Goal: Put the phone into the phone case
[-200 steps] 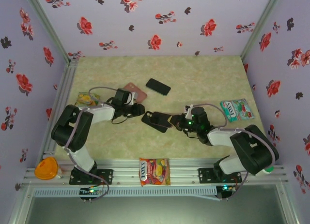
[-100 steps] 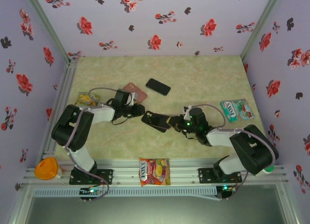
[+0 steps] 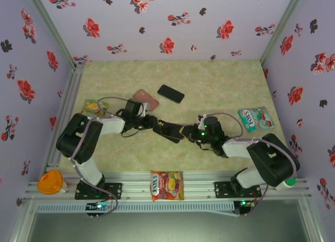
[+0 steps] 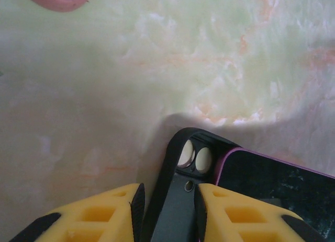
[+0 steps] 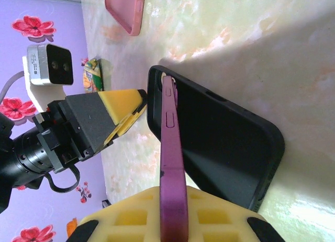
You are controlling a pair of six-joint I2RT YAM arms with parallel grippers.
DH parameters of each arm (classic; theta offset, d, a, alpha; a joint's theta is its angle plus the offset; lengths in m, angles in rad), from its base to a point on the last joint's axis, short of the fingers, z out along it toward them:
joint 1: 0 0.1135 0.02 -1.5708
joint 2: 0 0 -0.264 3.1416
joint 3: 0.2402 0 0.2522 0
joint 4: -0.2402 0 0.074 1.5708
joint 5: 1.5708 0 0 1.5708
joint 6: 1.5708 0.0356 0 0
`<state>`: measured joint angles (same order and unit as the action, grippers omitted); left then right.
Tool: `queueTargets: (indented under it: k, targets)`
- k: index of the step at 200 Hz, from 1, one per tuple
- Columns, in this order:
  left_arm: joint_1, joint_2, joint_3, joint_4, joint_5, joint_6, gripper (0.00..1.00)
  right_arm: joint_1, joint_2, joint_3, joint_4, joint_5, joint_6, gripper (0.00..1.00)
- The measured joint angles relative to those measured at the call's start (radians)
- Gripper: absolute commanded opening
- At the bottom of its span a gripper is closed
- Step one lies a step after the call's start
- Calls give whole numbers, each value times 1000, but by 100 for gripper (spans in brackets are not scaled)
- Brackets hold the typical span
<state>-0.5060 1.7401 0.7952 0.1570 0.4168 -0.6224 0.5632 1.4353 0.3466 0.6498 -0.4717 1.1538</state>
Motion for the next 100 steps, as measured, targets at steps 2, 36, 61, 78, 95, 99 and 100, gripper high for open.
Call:
queueTargets:
  k: [2,36,61,78,95,99,100]
  targets:
    - [0,0,0,2,1,0,35,0,3,0,4,0,0,0]
    - [-6,10,-8,27,2,-7,35,1,53,8,63,-6,23,0]
    - [-6,10,-19,47,2,-15,35,5,75,10,90,-8,33,0]
    - [-6,10,-23,54,2,-19,35,6,88,14,102,-10,35,0]
    - [-6,10,-25,60,2,-23,35,7,102,22,111,-14,37,0]
    - [-6,10,-25,61,2,-23,35,8,106,23,113,-14,37,0]
    - [-6,10,-25,61,2,-23,35,8,106,24,113,-14,37,0]
